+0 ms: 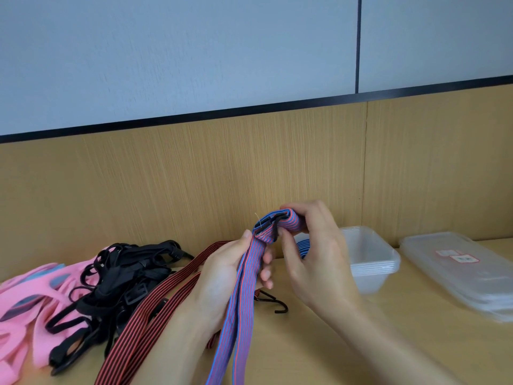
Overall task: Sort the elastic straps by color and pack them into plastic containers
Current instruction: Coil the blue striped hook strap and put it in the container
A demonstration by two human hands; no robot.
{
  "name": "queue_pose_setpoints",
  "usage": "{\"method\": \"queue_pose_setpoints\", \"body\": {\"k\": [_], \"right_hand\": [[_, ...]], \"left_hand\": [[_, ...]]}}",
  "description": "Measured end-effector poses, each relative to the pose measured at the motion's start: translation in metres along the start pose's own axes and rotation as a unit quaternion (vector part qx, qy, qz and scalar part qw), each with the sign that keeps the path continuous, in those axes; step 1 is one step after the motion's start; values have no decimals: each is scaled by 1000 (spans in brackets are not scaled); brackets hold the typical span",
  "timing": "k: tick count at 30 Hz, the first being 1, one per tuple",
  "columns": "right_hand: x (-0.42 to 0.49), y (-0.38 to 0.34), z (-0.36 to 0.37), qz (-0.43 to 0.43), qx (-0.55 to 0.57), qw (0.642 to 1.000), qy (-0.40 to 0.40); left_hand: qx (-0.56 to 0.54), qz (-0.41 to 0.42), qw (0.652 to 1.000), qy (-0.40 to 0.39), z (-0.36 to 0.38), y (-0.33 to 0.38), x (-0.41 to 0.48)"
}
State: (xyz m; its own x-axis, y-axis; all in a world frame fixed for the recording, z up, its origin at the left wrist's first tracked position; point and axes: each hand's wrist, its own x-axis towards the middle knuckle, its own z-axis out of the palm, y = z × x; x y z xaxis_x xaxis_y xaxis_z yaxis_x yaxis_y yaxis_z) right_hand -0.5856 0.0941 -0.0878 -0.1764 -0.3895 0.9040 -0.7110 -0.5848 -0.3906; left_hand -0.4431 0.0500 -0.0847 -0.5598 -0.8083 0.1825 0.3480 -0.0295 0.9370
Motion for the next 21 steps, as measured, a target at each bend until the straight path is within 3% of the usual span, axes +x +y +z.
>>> {"method": "queue_pose_setpoints", "body": {"k": [5,10,15,21], "right_hand": [[-6,-4,3,-31,9,999,-36],[-8,-7,5,-53,-57,995,-61],[-9,-14,4,-82,-73,990,-93],[-12,-15,9,-52,-30,984,-170]], "left_hand": [[8,-9,999,-39,3,1,-3],[19,22,996,-83,0,-1,-4],[-64,6,992,-112,-2,-2,-6],[-98,18,993,-68,0,-2,-8]]}}
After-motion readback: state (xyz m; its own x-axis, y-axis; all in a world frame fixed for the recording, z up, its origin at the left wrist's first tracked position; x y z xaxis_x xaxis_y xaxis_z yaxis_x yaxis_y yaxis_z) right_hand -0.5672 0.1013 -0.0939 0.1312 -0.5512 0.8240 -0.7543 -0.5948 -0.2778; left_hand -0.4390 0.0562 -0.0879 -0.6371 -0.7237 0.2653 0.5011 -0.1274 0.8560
